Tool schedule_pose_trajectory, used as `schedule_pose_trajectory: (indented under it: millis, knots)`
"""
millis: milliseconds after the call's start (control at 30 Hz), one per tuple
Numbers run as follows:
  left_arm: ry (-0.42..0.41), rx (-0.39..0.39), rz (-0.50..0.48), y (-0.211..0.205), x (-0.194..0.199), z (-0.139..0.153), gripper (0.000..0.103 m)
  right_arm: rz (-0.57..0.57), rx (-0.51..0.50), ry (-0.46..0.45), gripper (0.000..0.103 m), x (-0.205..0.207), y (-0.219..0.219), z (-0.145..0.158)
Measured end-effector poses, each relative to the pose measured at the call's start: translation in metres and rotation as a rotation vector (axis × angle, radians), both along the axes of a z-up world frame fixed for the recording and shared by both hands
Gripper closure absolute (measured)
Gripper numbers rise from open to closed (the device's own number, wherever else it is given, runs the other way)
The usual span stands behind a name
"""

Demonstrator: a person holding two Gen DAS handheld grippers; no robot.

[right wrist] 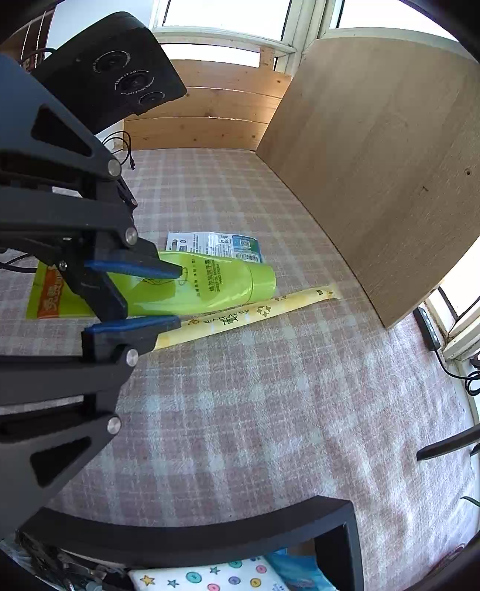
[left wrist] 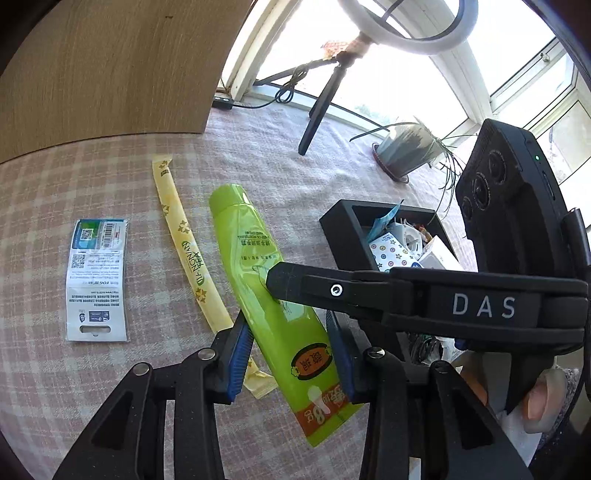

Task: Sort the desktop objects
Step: 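Carry the green tube into the black bin and release it, then grasp the QR-code card with the left tool while the right tool grasps the yellow stick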

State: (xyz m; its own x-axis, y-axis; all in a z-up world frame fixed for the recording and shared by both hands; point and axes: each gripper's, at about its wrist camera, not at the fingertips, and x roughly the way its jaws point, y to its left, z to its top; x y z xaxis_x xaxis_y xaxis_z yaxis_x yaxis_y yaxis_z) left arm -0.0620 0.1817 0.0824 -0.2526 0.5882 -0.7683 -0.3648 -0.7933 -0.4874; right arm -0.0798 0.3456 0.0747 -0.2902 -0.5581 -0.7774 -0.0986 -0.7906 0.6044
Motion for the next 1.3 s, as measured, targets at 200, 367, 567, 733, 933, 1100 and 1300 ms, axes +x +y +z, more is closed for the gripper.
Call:
schedule_pose_trajectory:
  millis: [200,367,567,733,933,1100,1300]
  knots:
    - [0.028,0.028,-0.115,0.056,0.007,0.022,0.066,-0.092,0.027,0.052,0.083,0.016,0.034,0.034]
    - [0.020,0.058,-0.209,0.113,0.012,0.029,0.066,-0.187,0.065,0.061,0.083,0.035,0.085,0.049]
    - [0.024,0.019,-0.302,0.175,0.019,0.035,0.062,-0.282,0.118,0.054,0.083,0.058,0.146,0.066]
    - [0.043,-0.011,-0.325,0.178,0.025,0.036,0.062,-0.333,0.176,0.088,0.079,0.072,0.181,0.084]
    - [0.056,-0.059,-0.269,0.150,0.021,0.031,0.062,-0.306,0.234,0.110,0.068,0.071,0.176,0.090]
    - [0.055,-0.106,-0.188,0.109,0.008,0.029,0.062,-0.231,0.238,0.115,0.068,0.061,0.151,0.088]
    - [0.018,-0.166,-0.065,0.052,-0.014,0.018,0.062,-0.117,0.258,0.118,0.068,0.039,0.103,0.080]
